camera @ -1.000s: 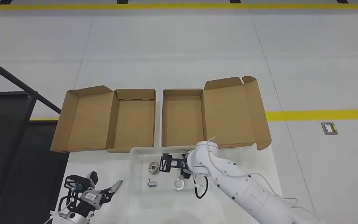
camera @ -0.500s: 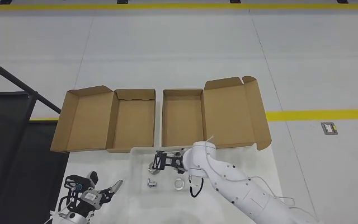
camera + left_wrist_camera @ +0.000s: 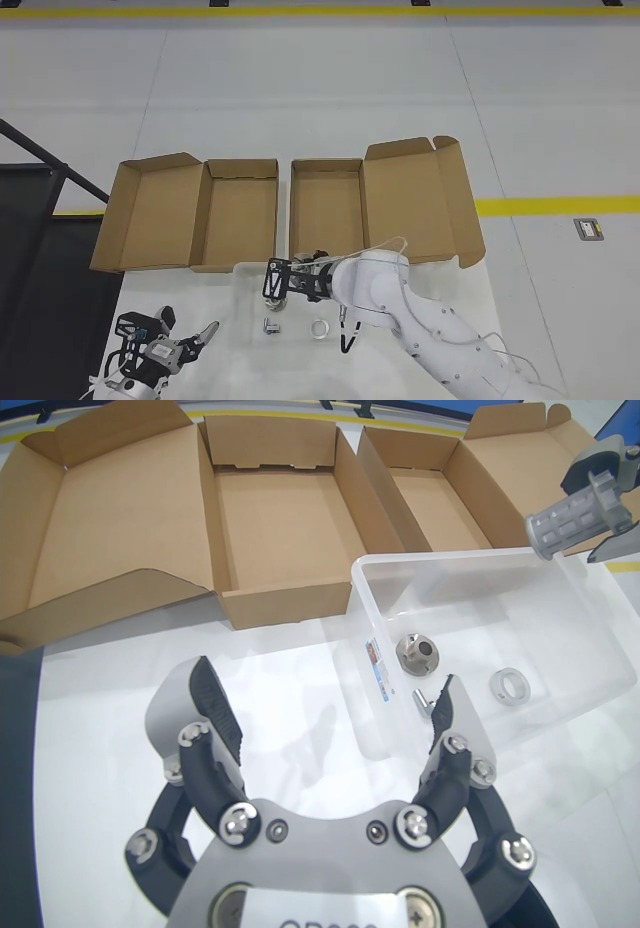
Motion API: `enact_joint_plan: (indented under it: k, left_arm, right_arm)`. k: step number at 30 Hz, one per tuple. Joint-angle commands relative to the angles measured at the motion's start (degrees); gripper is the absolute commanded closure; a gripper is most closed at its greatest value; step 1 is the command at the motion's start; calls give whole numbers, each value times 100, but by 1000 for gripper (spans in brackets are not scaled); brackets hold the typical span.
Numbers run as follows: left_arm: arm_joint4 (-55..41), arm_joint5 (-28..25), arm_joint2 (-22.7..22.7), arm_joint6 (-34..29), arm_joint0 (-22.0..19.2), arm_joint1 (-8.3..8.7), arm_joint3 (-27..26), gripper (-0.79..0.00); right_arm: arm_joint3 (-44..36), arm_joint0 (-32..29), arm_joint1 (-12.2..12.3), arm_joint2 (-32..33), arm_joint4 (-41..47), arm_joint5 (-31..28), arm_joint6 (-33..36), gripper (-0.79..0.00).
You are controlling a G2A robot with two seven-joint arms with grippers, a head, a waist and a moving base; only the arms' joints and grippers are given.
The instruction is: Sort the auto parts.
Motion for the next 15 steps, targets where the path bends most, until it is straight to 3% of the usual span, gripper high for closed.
enact_joint_plan:
  k: [1,9,13,15]
  left_arm:
    - [0,0,0,0,0,0,0,-785]
    - [0,0,0,0,0,0,0,-785]
    - [0,0,0,0,0,0,0,-785]
    - [0,0,0,0,0,0,0,-785]
  right_arm:
    - [-1,0,0,0,0,0,0,0]
    - [-1,0,0,0,0,0,0,0]
    - [521,149,-54,220,252,471,-377,0]
    - [955,398,-142,255,364,980,-434,0]
